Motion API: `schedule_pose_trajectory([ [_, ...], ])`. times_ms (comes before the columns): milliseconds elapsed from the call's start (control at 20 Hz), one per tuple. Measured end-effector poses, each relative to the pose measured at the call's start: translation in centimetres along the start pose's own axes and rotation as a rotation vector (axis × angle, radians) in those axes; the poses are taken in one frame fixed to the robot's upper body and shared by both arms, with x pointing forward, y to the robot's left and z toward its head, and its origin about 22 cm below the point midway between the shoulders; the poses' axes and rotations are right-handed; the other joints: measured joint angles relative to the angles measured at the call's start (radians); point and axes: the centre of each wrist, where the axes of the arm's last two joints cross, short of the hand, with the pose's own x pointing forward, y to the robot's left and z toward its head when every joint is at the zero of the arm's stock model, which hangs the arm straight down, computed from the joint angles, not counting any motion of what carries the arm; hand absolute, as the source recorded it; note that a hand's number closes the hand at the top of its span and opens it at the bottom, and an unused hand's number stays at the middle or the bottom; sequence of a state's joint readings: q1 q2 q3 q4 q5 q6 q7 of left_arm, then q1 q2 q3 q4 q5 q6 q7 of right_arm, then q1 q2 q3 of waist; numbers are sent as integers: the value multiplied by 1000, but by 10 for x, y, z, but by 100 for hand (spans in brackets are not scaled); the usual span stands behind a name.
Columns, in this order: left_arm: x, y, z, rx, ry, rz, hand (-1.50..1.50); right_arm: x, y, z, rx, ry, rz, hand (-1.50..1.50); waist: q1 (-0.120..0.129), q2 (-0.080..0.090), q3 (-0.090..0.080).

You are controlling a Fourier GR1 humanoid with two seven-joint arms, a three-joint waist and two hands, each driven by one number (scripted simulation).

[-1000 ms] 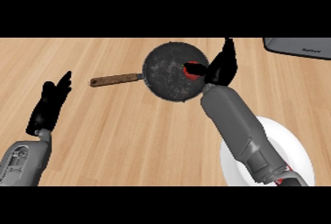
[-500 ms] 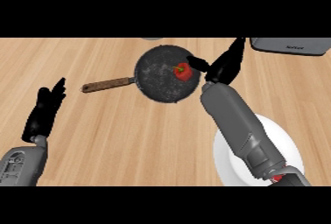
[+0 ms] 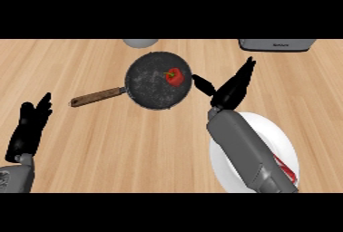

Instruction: Pick the bell pepper from the plate and place it in the pan

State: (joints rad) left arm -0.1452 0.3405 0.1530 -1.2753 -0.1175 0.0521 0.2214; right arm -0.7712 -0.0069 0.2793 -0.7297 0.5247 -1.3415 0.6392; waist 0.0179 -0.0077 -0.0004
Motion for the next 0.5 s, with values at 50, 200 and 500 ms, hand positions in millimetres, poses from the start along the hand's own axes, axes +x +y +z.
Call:
schedule_pose_trajectory([
  [50, 1, 2, -1, 6, 6, 3, 0, -3, -3, 5, 7, 1, -11, -150, -12, -2, 0],
  [200, -2, 8, 4, 26, 18, 5, 0, -16, -18, 20, 27, -3, -43, -150, -36, -9, -1],
  [500, -6, 16, 13, 41, 38, 14, 0, -48, -65, 50, 60, 12, -65, -150, -63, -14, -2],
])
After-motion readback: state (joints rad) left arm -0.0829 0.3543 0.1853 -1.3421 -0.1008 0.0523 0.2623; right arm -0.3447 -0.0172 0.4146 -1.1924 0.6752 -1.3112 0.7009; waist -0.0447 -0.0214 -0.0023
